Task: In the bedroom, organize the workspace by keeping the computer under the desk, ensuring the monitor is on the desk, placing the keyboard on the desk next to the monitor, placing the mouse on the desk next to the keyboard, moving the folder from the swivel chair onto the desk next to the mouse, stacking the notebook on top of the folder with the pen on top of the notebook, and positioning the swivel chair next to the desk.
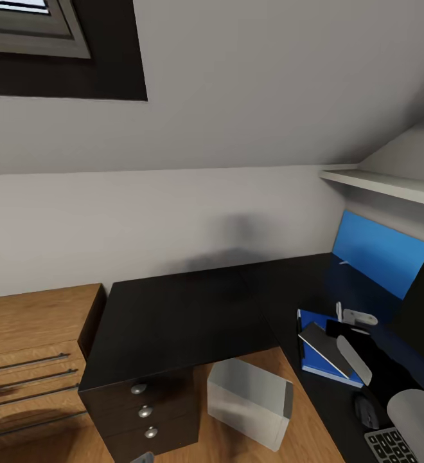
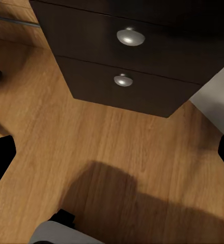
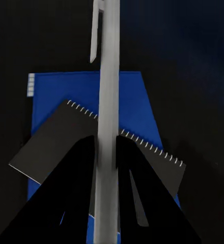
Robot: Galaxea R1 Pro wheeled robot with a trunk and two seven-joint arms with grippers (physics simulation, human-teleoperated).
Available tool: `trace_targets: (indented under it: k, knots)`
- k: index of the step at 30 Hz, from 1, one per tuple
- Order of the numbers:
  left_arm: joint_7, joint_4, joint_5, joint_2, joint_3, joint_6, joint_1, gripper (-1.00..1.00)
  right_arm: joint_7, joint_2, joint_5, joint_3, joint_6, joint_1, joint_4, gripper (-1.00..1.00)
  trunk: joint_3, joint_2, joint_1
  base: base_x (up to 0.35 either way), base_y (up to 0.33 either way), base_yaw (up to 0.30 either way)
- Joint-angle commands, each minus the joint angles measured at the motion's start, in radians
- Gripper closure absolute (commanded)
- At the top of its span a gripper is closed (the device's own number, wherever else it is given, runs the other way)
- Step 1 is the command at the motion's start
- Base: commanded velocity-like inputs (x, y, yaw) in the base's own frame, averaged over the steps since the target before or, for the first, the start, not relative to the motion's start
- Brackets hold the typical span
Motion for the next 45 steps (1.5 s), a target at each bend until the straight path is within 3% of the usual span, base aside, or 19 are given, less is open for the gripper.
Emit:
trace_targets:
  k: [1, 5, 16, 25, 35, 45]
  knots:
    - [0.004, -0.002, 0.010, 0.001, -0.005, -0.009, -0.002, -1.00, 0.004, -0.002, -0.003, 0.006, 0.000, -0.001, 0.002, 1.00, -0.002, -0.002, 0.000, 0.005, 0.000, 0.000]
    - [0.003, -0.003, 0.009, 0.000, -0.007, -0.011, -0.002, -1.00, 0.053, -0.002, 0.013, 0.004, -0.010, -0.002, 0.020, 1.00, -0.002, -0.002, 0.000, 0.002, 0.000, 0.000]
    - [0.001, -0.004, 0.009, -0.002, -0.008, -0.012, -0.002, -1.00, 0.079, -0.002, 0.025, 0.004, -0.060, -0.005, 0.121, 1.00, -0.036, -0.079, 0.043, 0.000, 0.000, 0.000]
    - [0.001, -0.003, 0.010, -0.005, -0.008, -0.012, -0.002, -1.00, 0.081, -0.003, 0.024, 0.004, -0.064, -0.005, 0.123, 1.00, -0.064, -0.142, 0.077, 0.000, 0.000, 0.000]
    - [-0.001, -0.001, 0.011, -0.007, -0.008, -0.011, -0.002, -1.00, 0.148, -0.003, 0.024, 0.002, -0.064, -0.005, 0.122, 1.00, -0.096, -0.212, 0.115, 0.000, 0.000, 0.000]
    - [-0.001, -0.001, 0.012, -0.007, -0.008, -0.011, -0.002, -1.00, 0.155, -0.003, 0.024, 0.002, -0.064, -0.005, 0.122, 1.00, -0.127, -0.282, 0.154, 0.000, 0.000, 0.000]
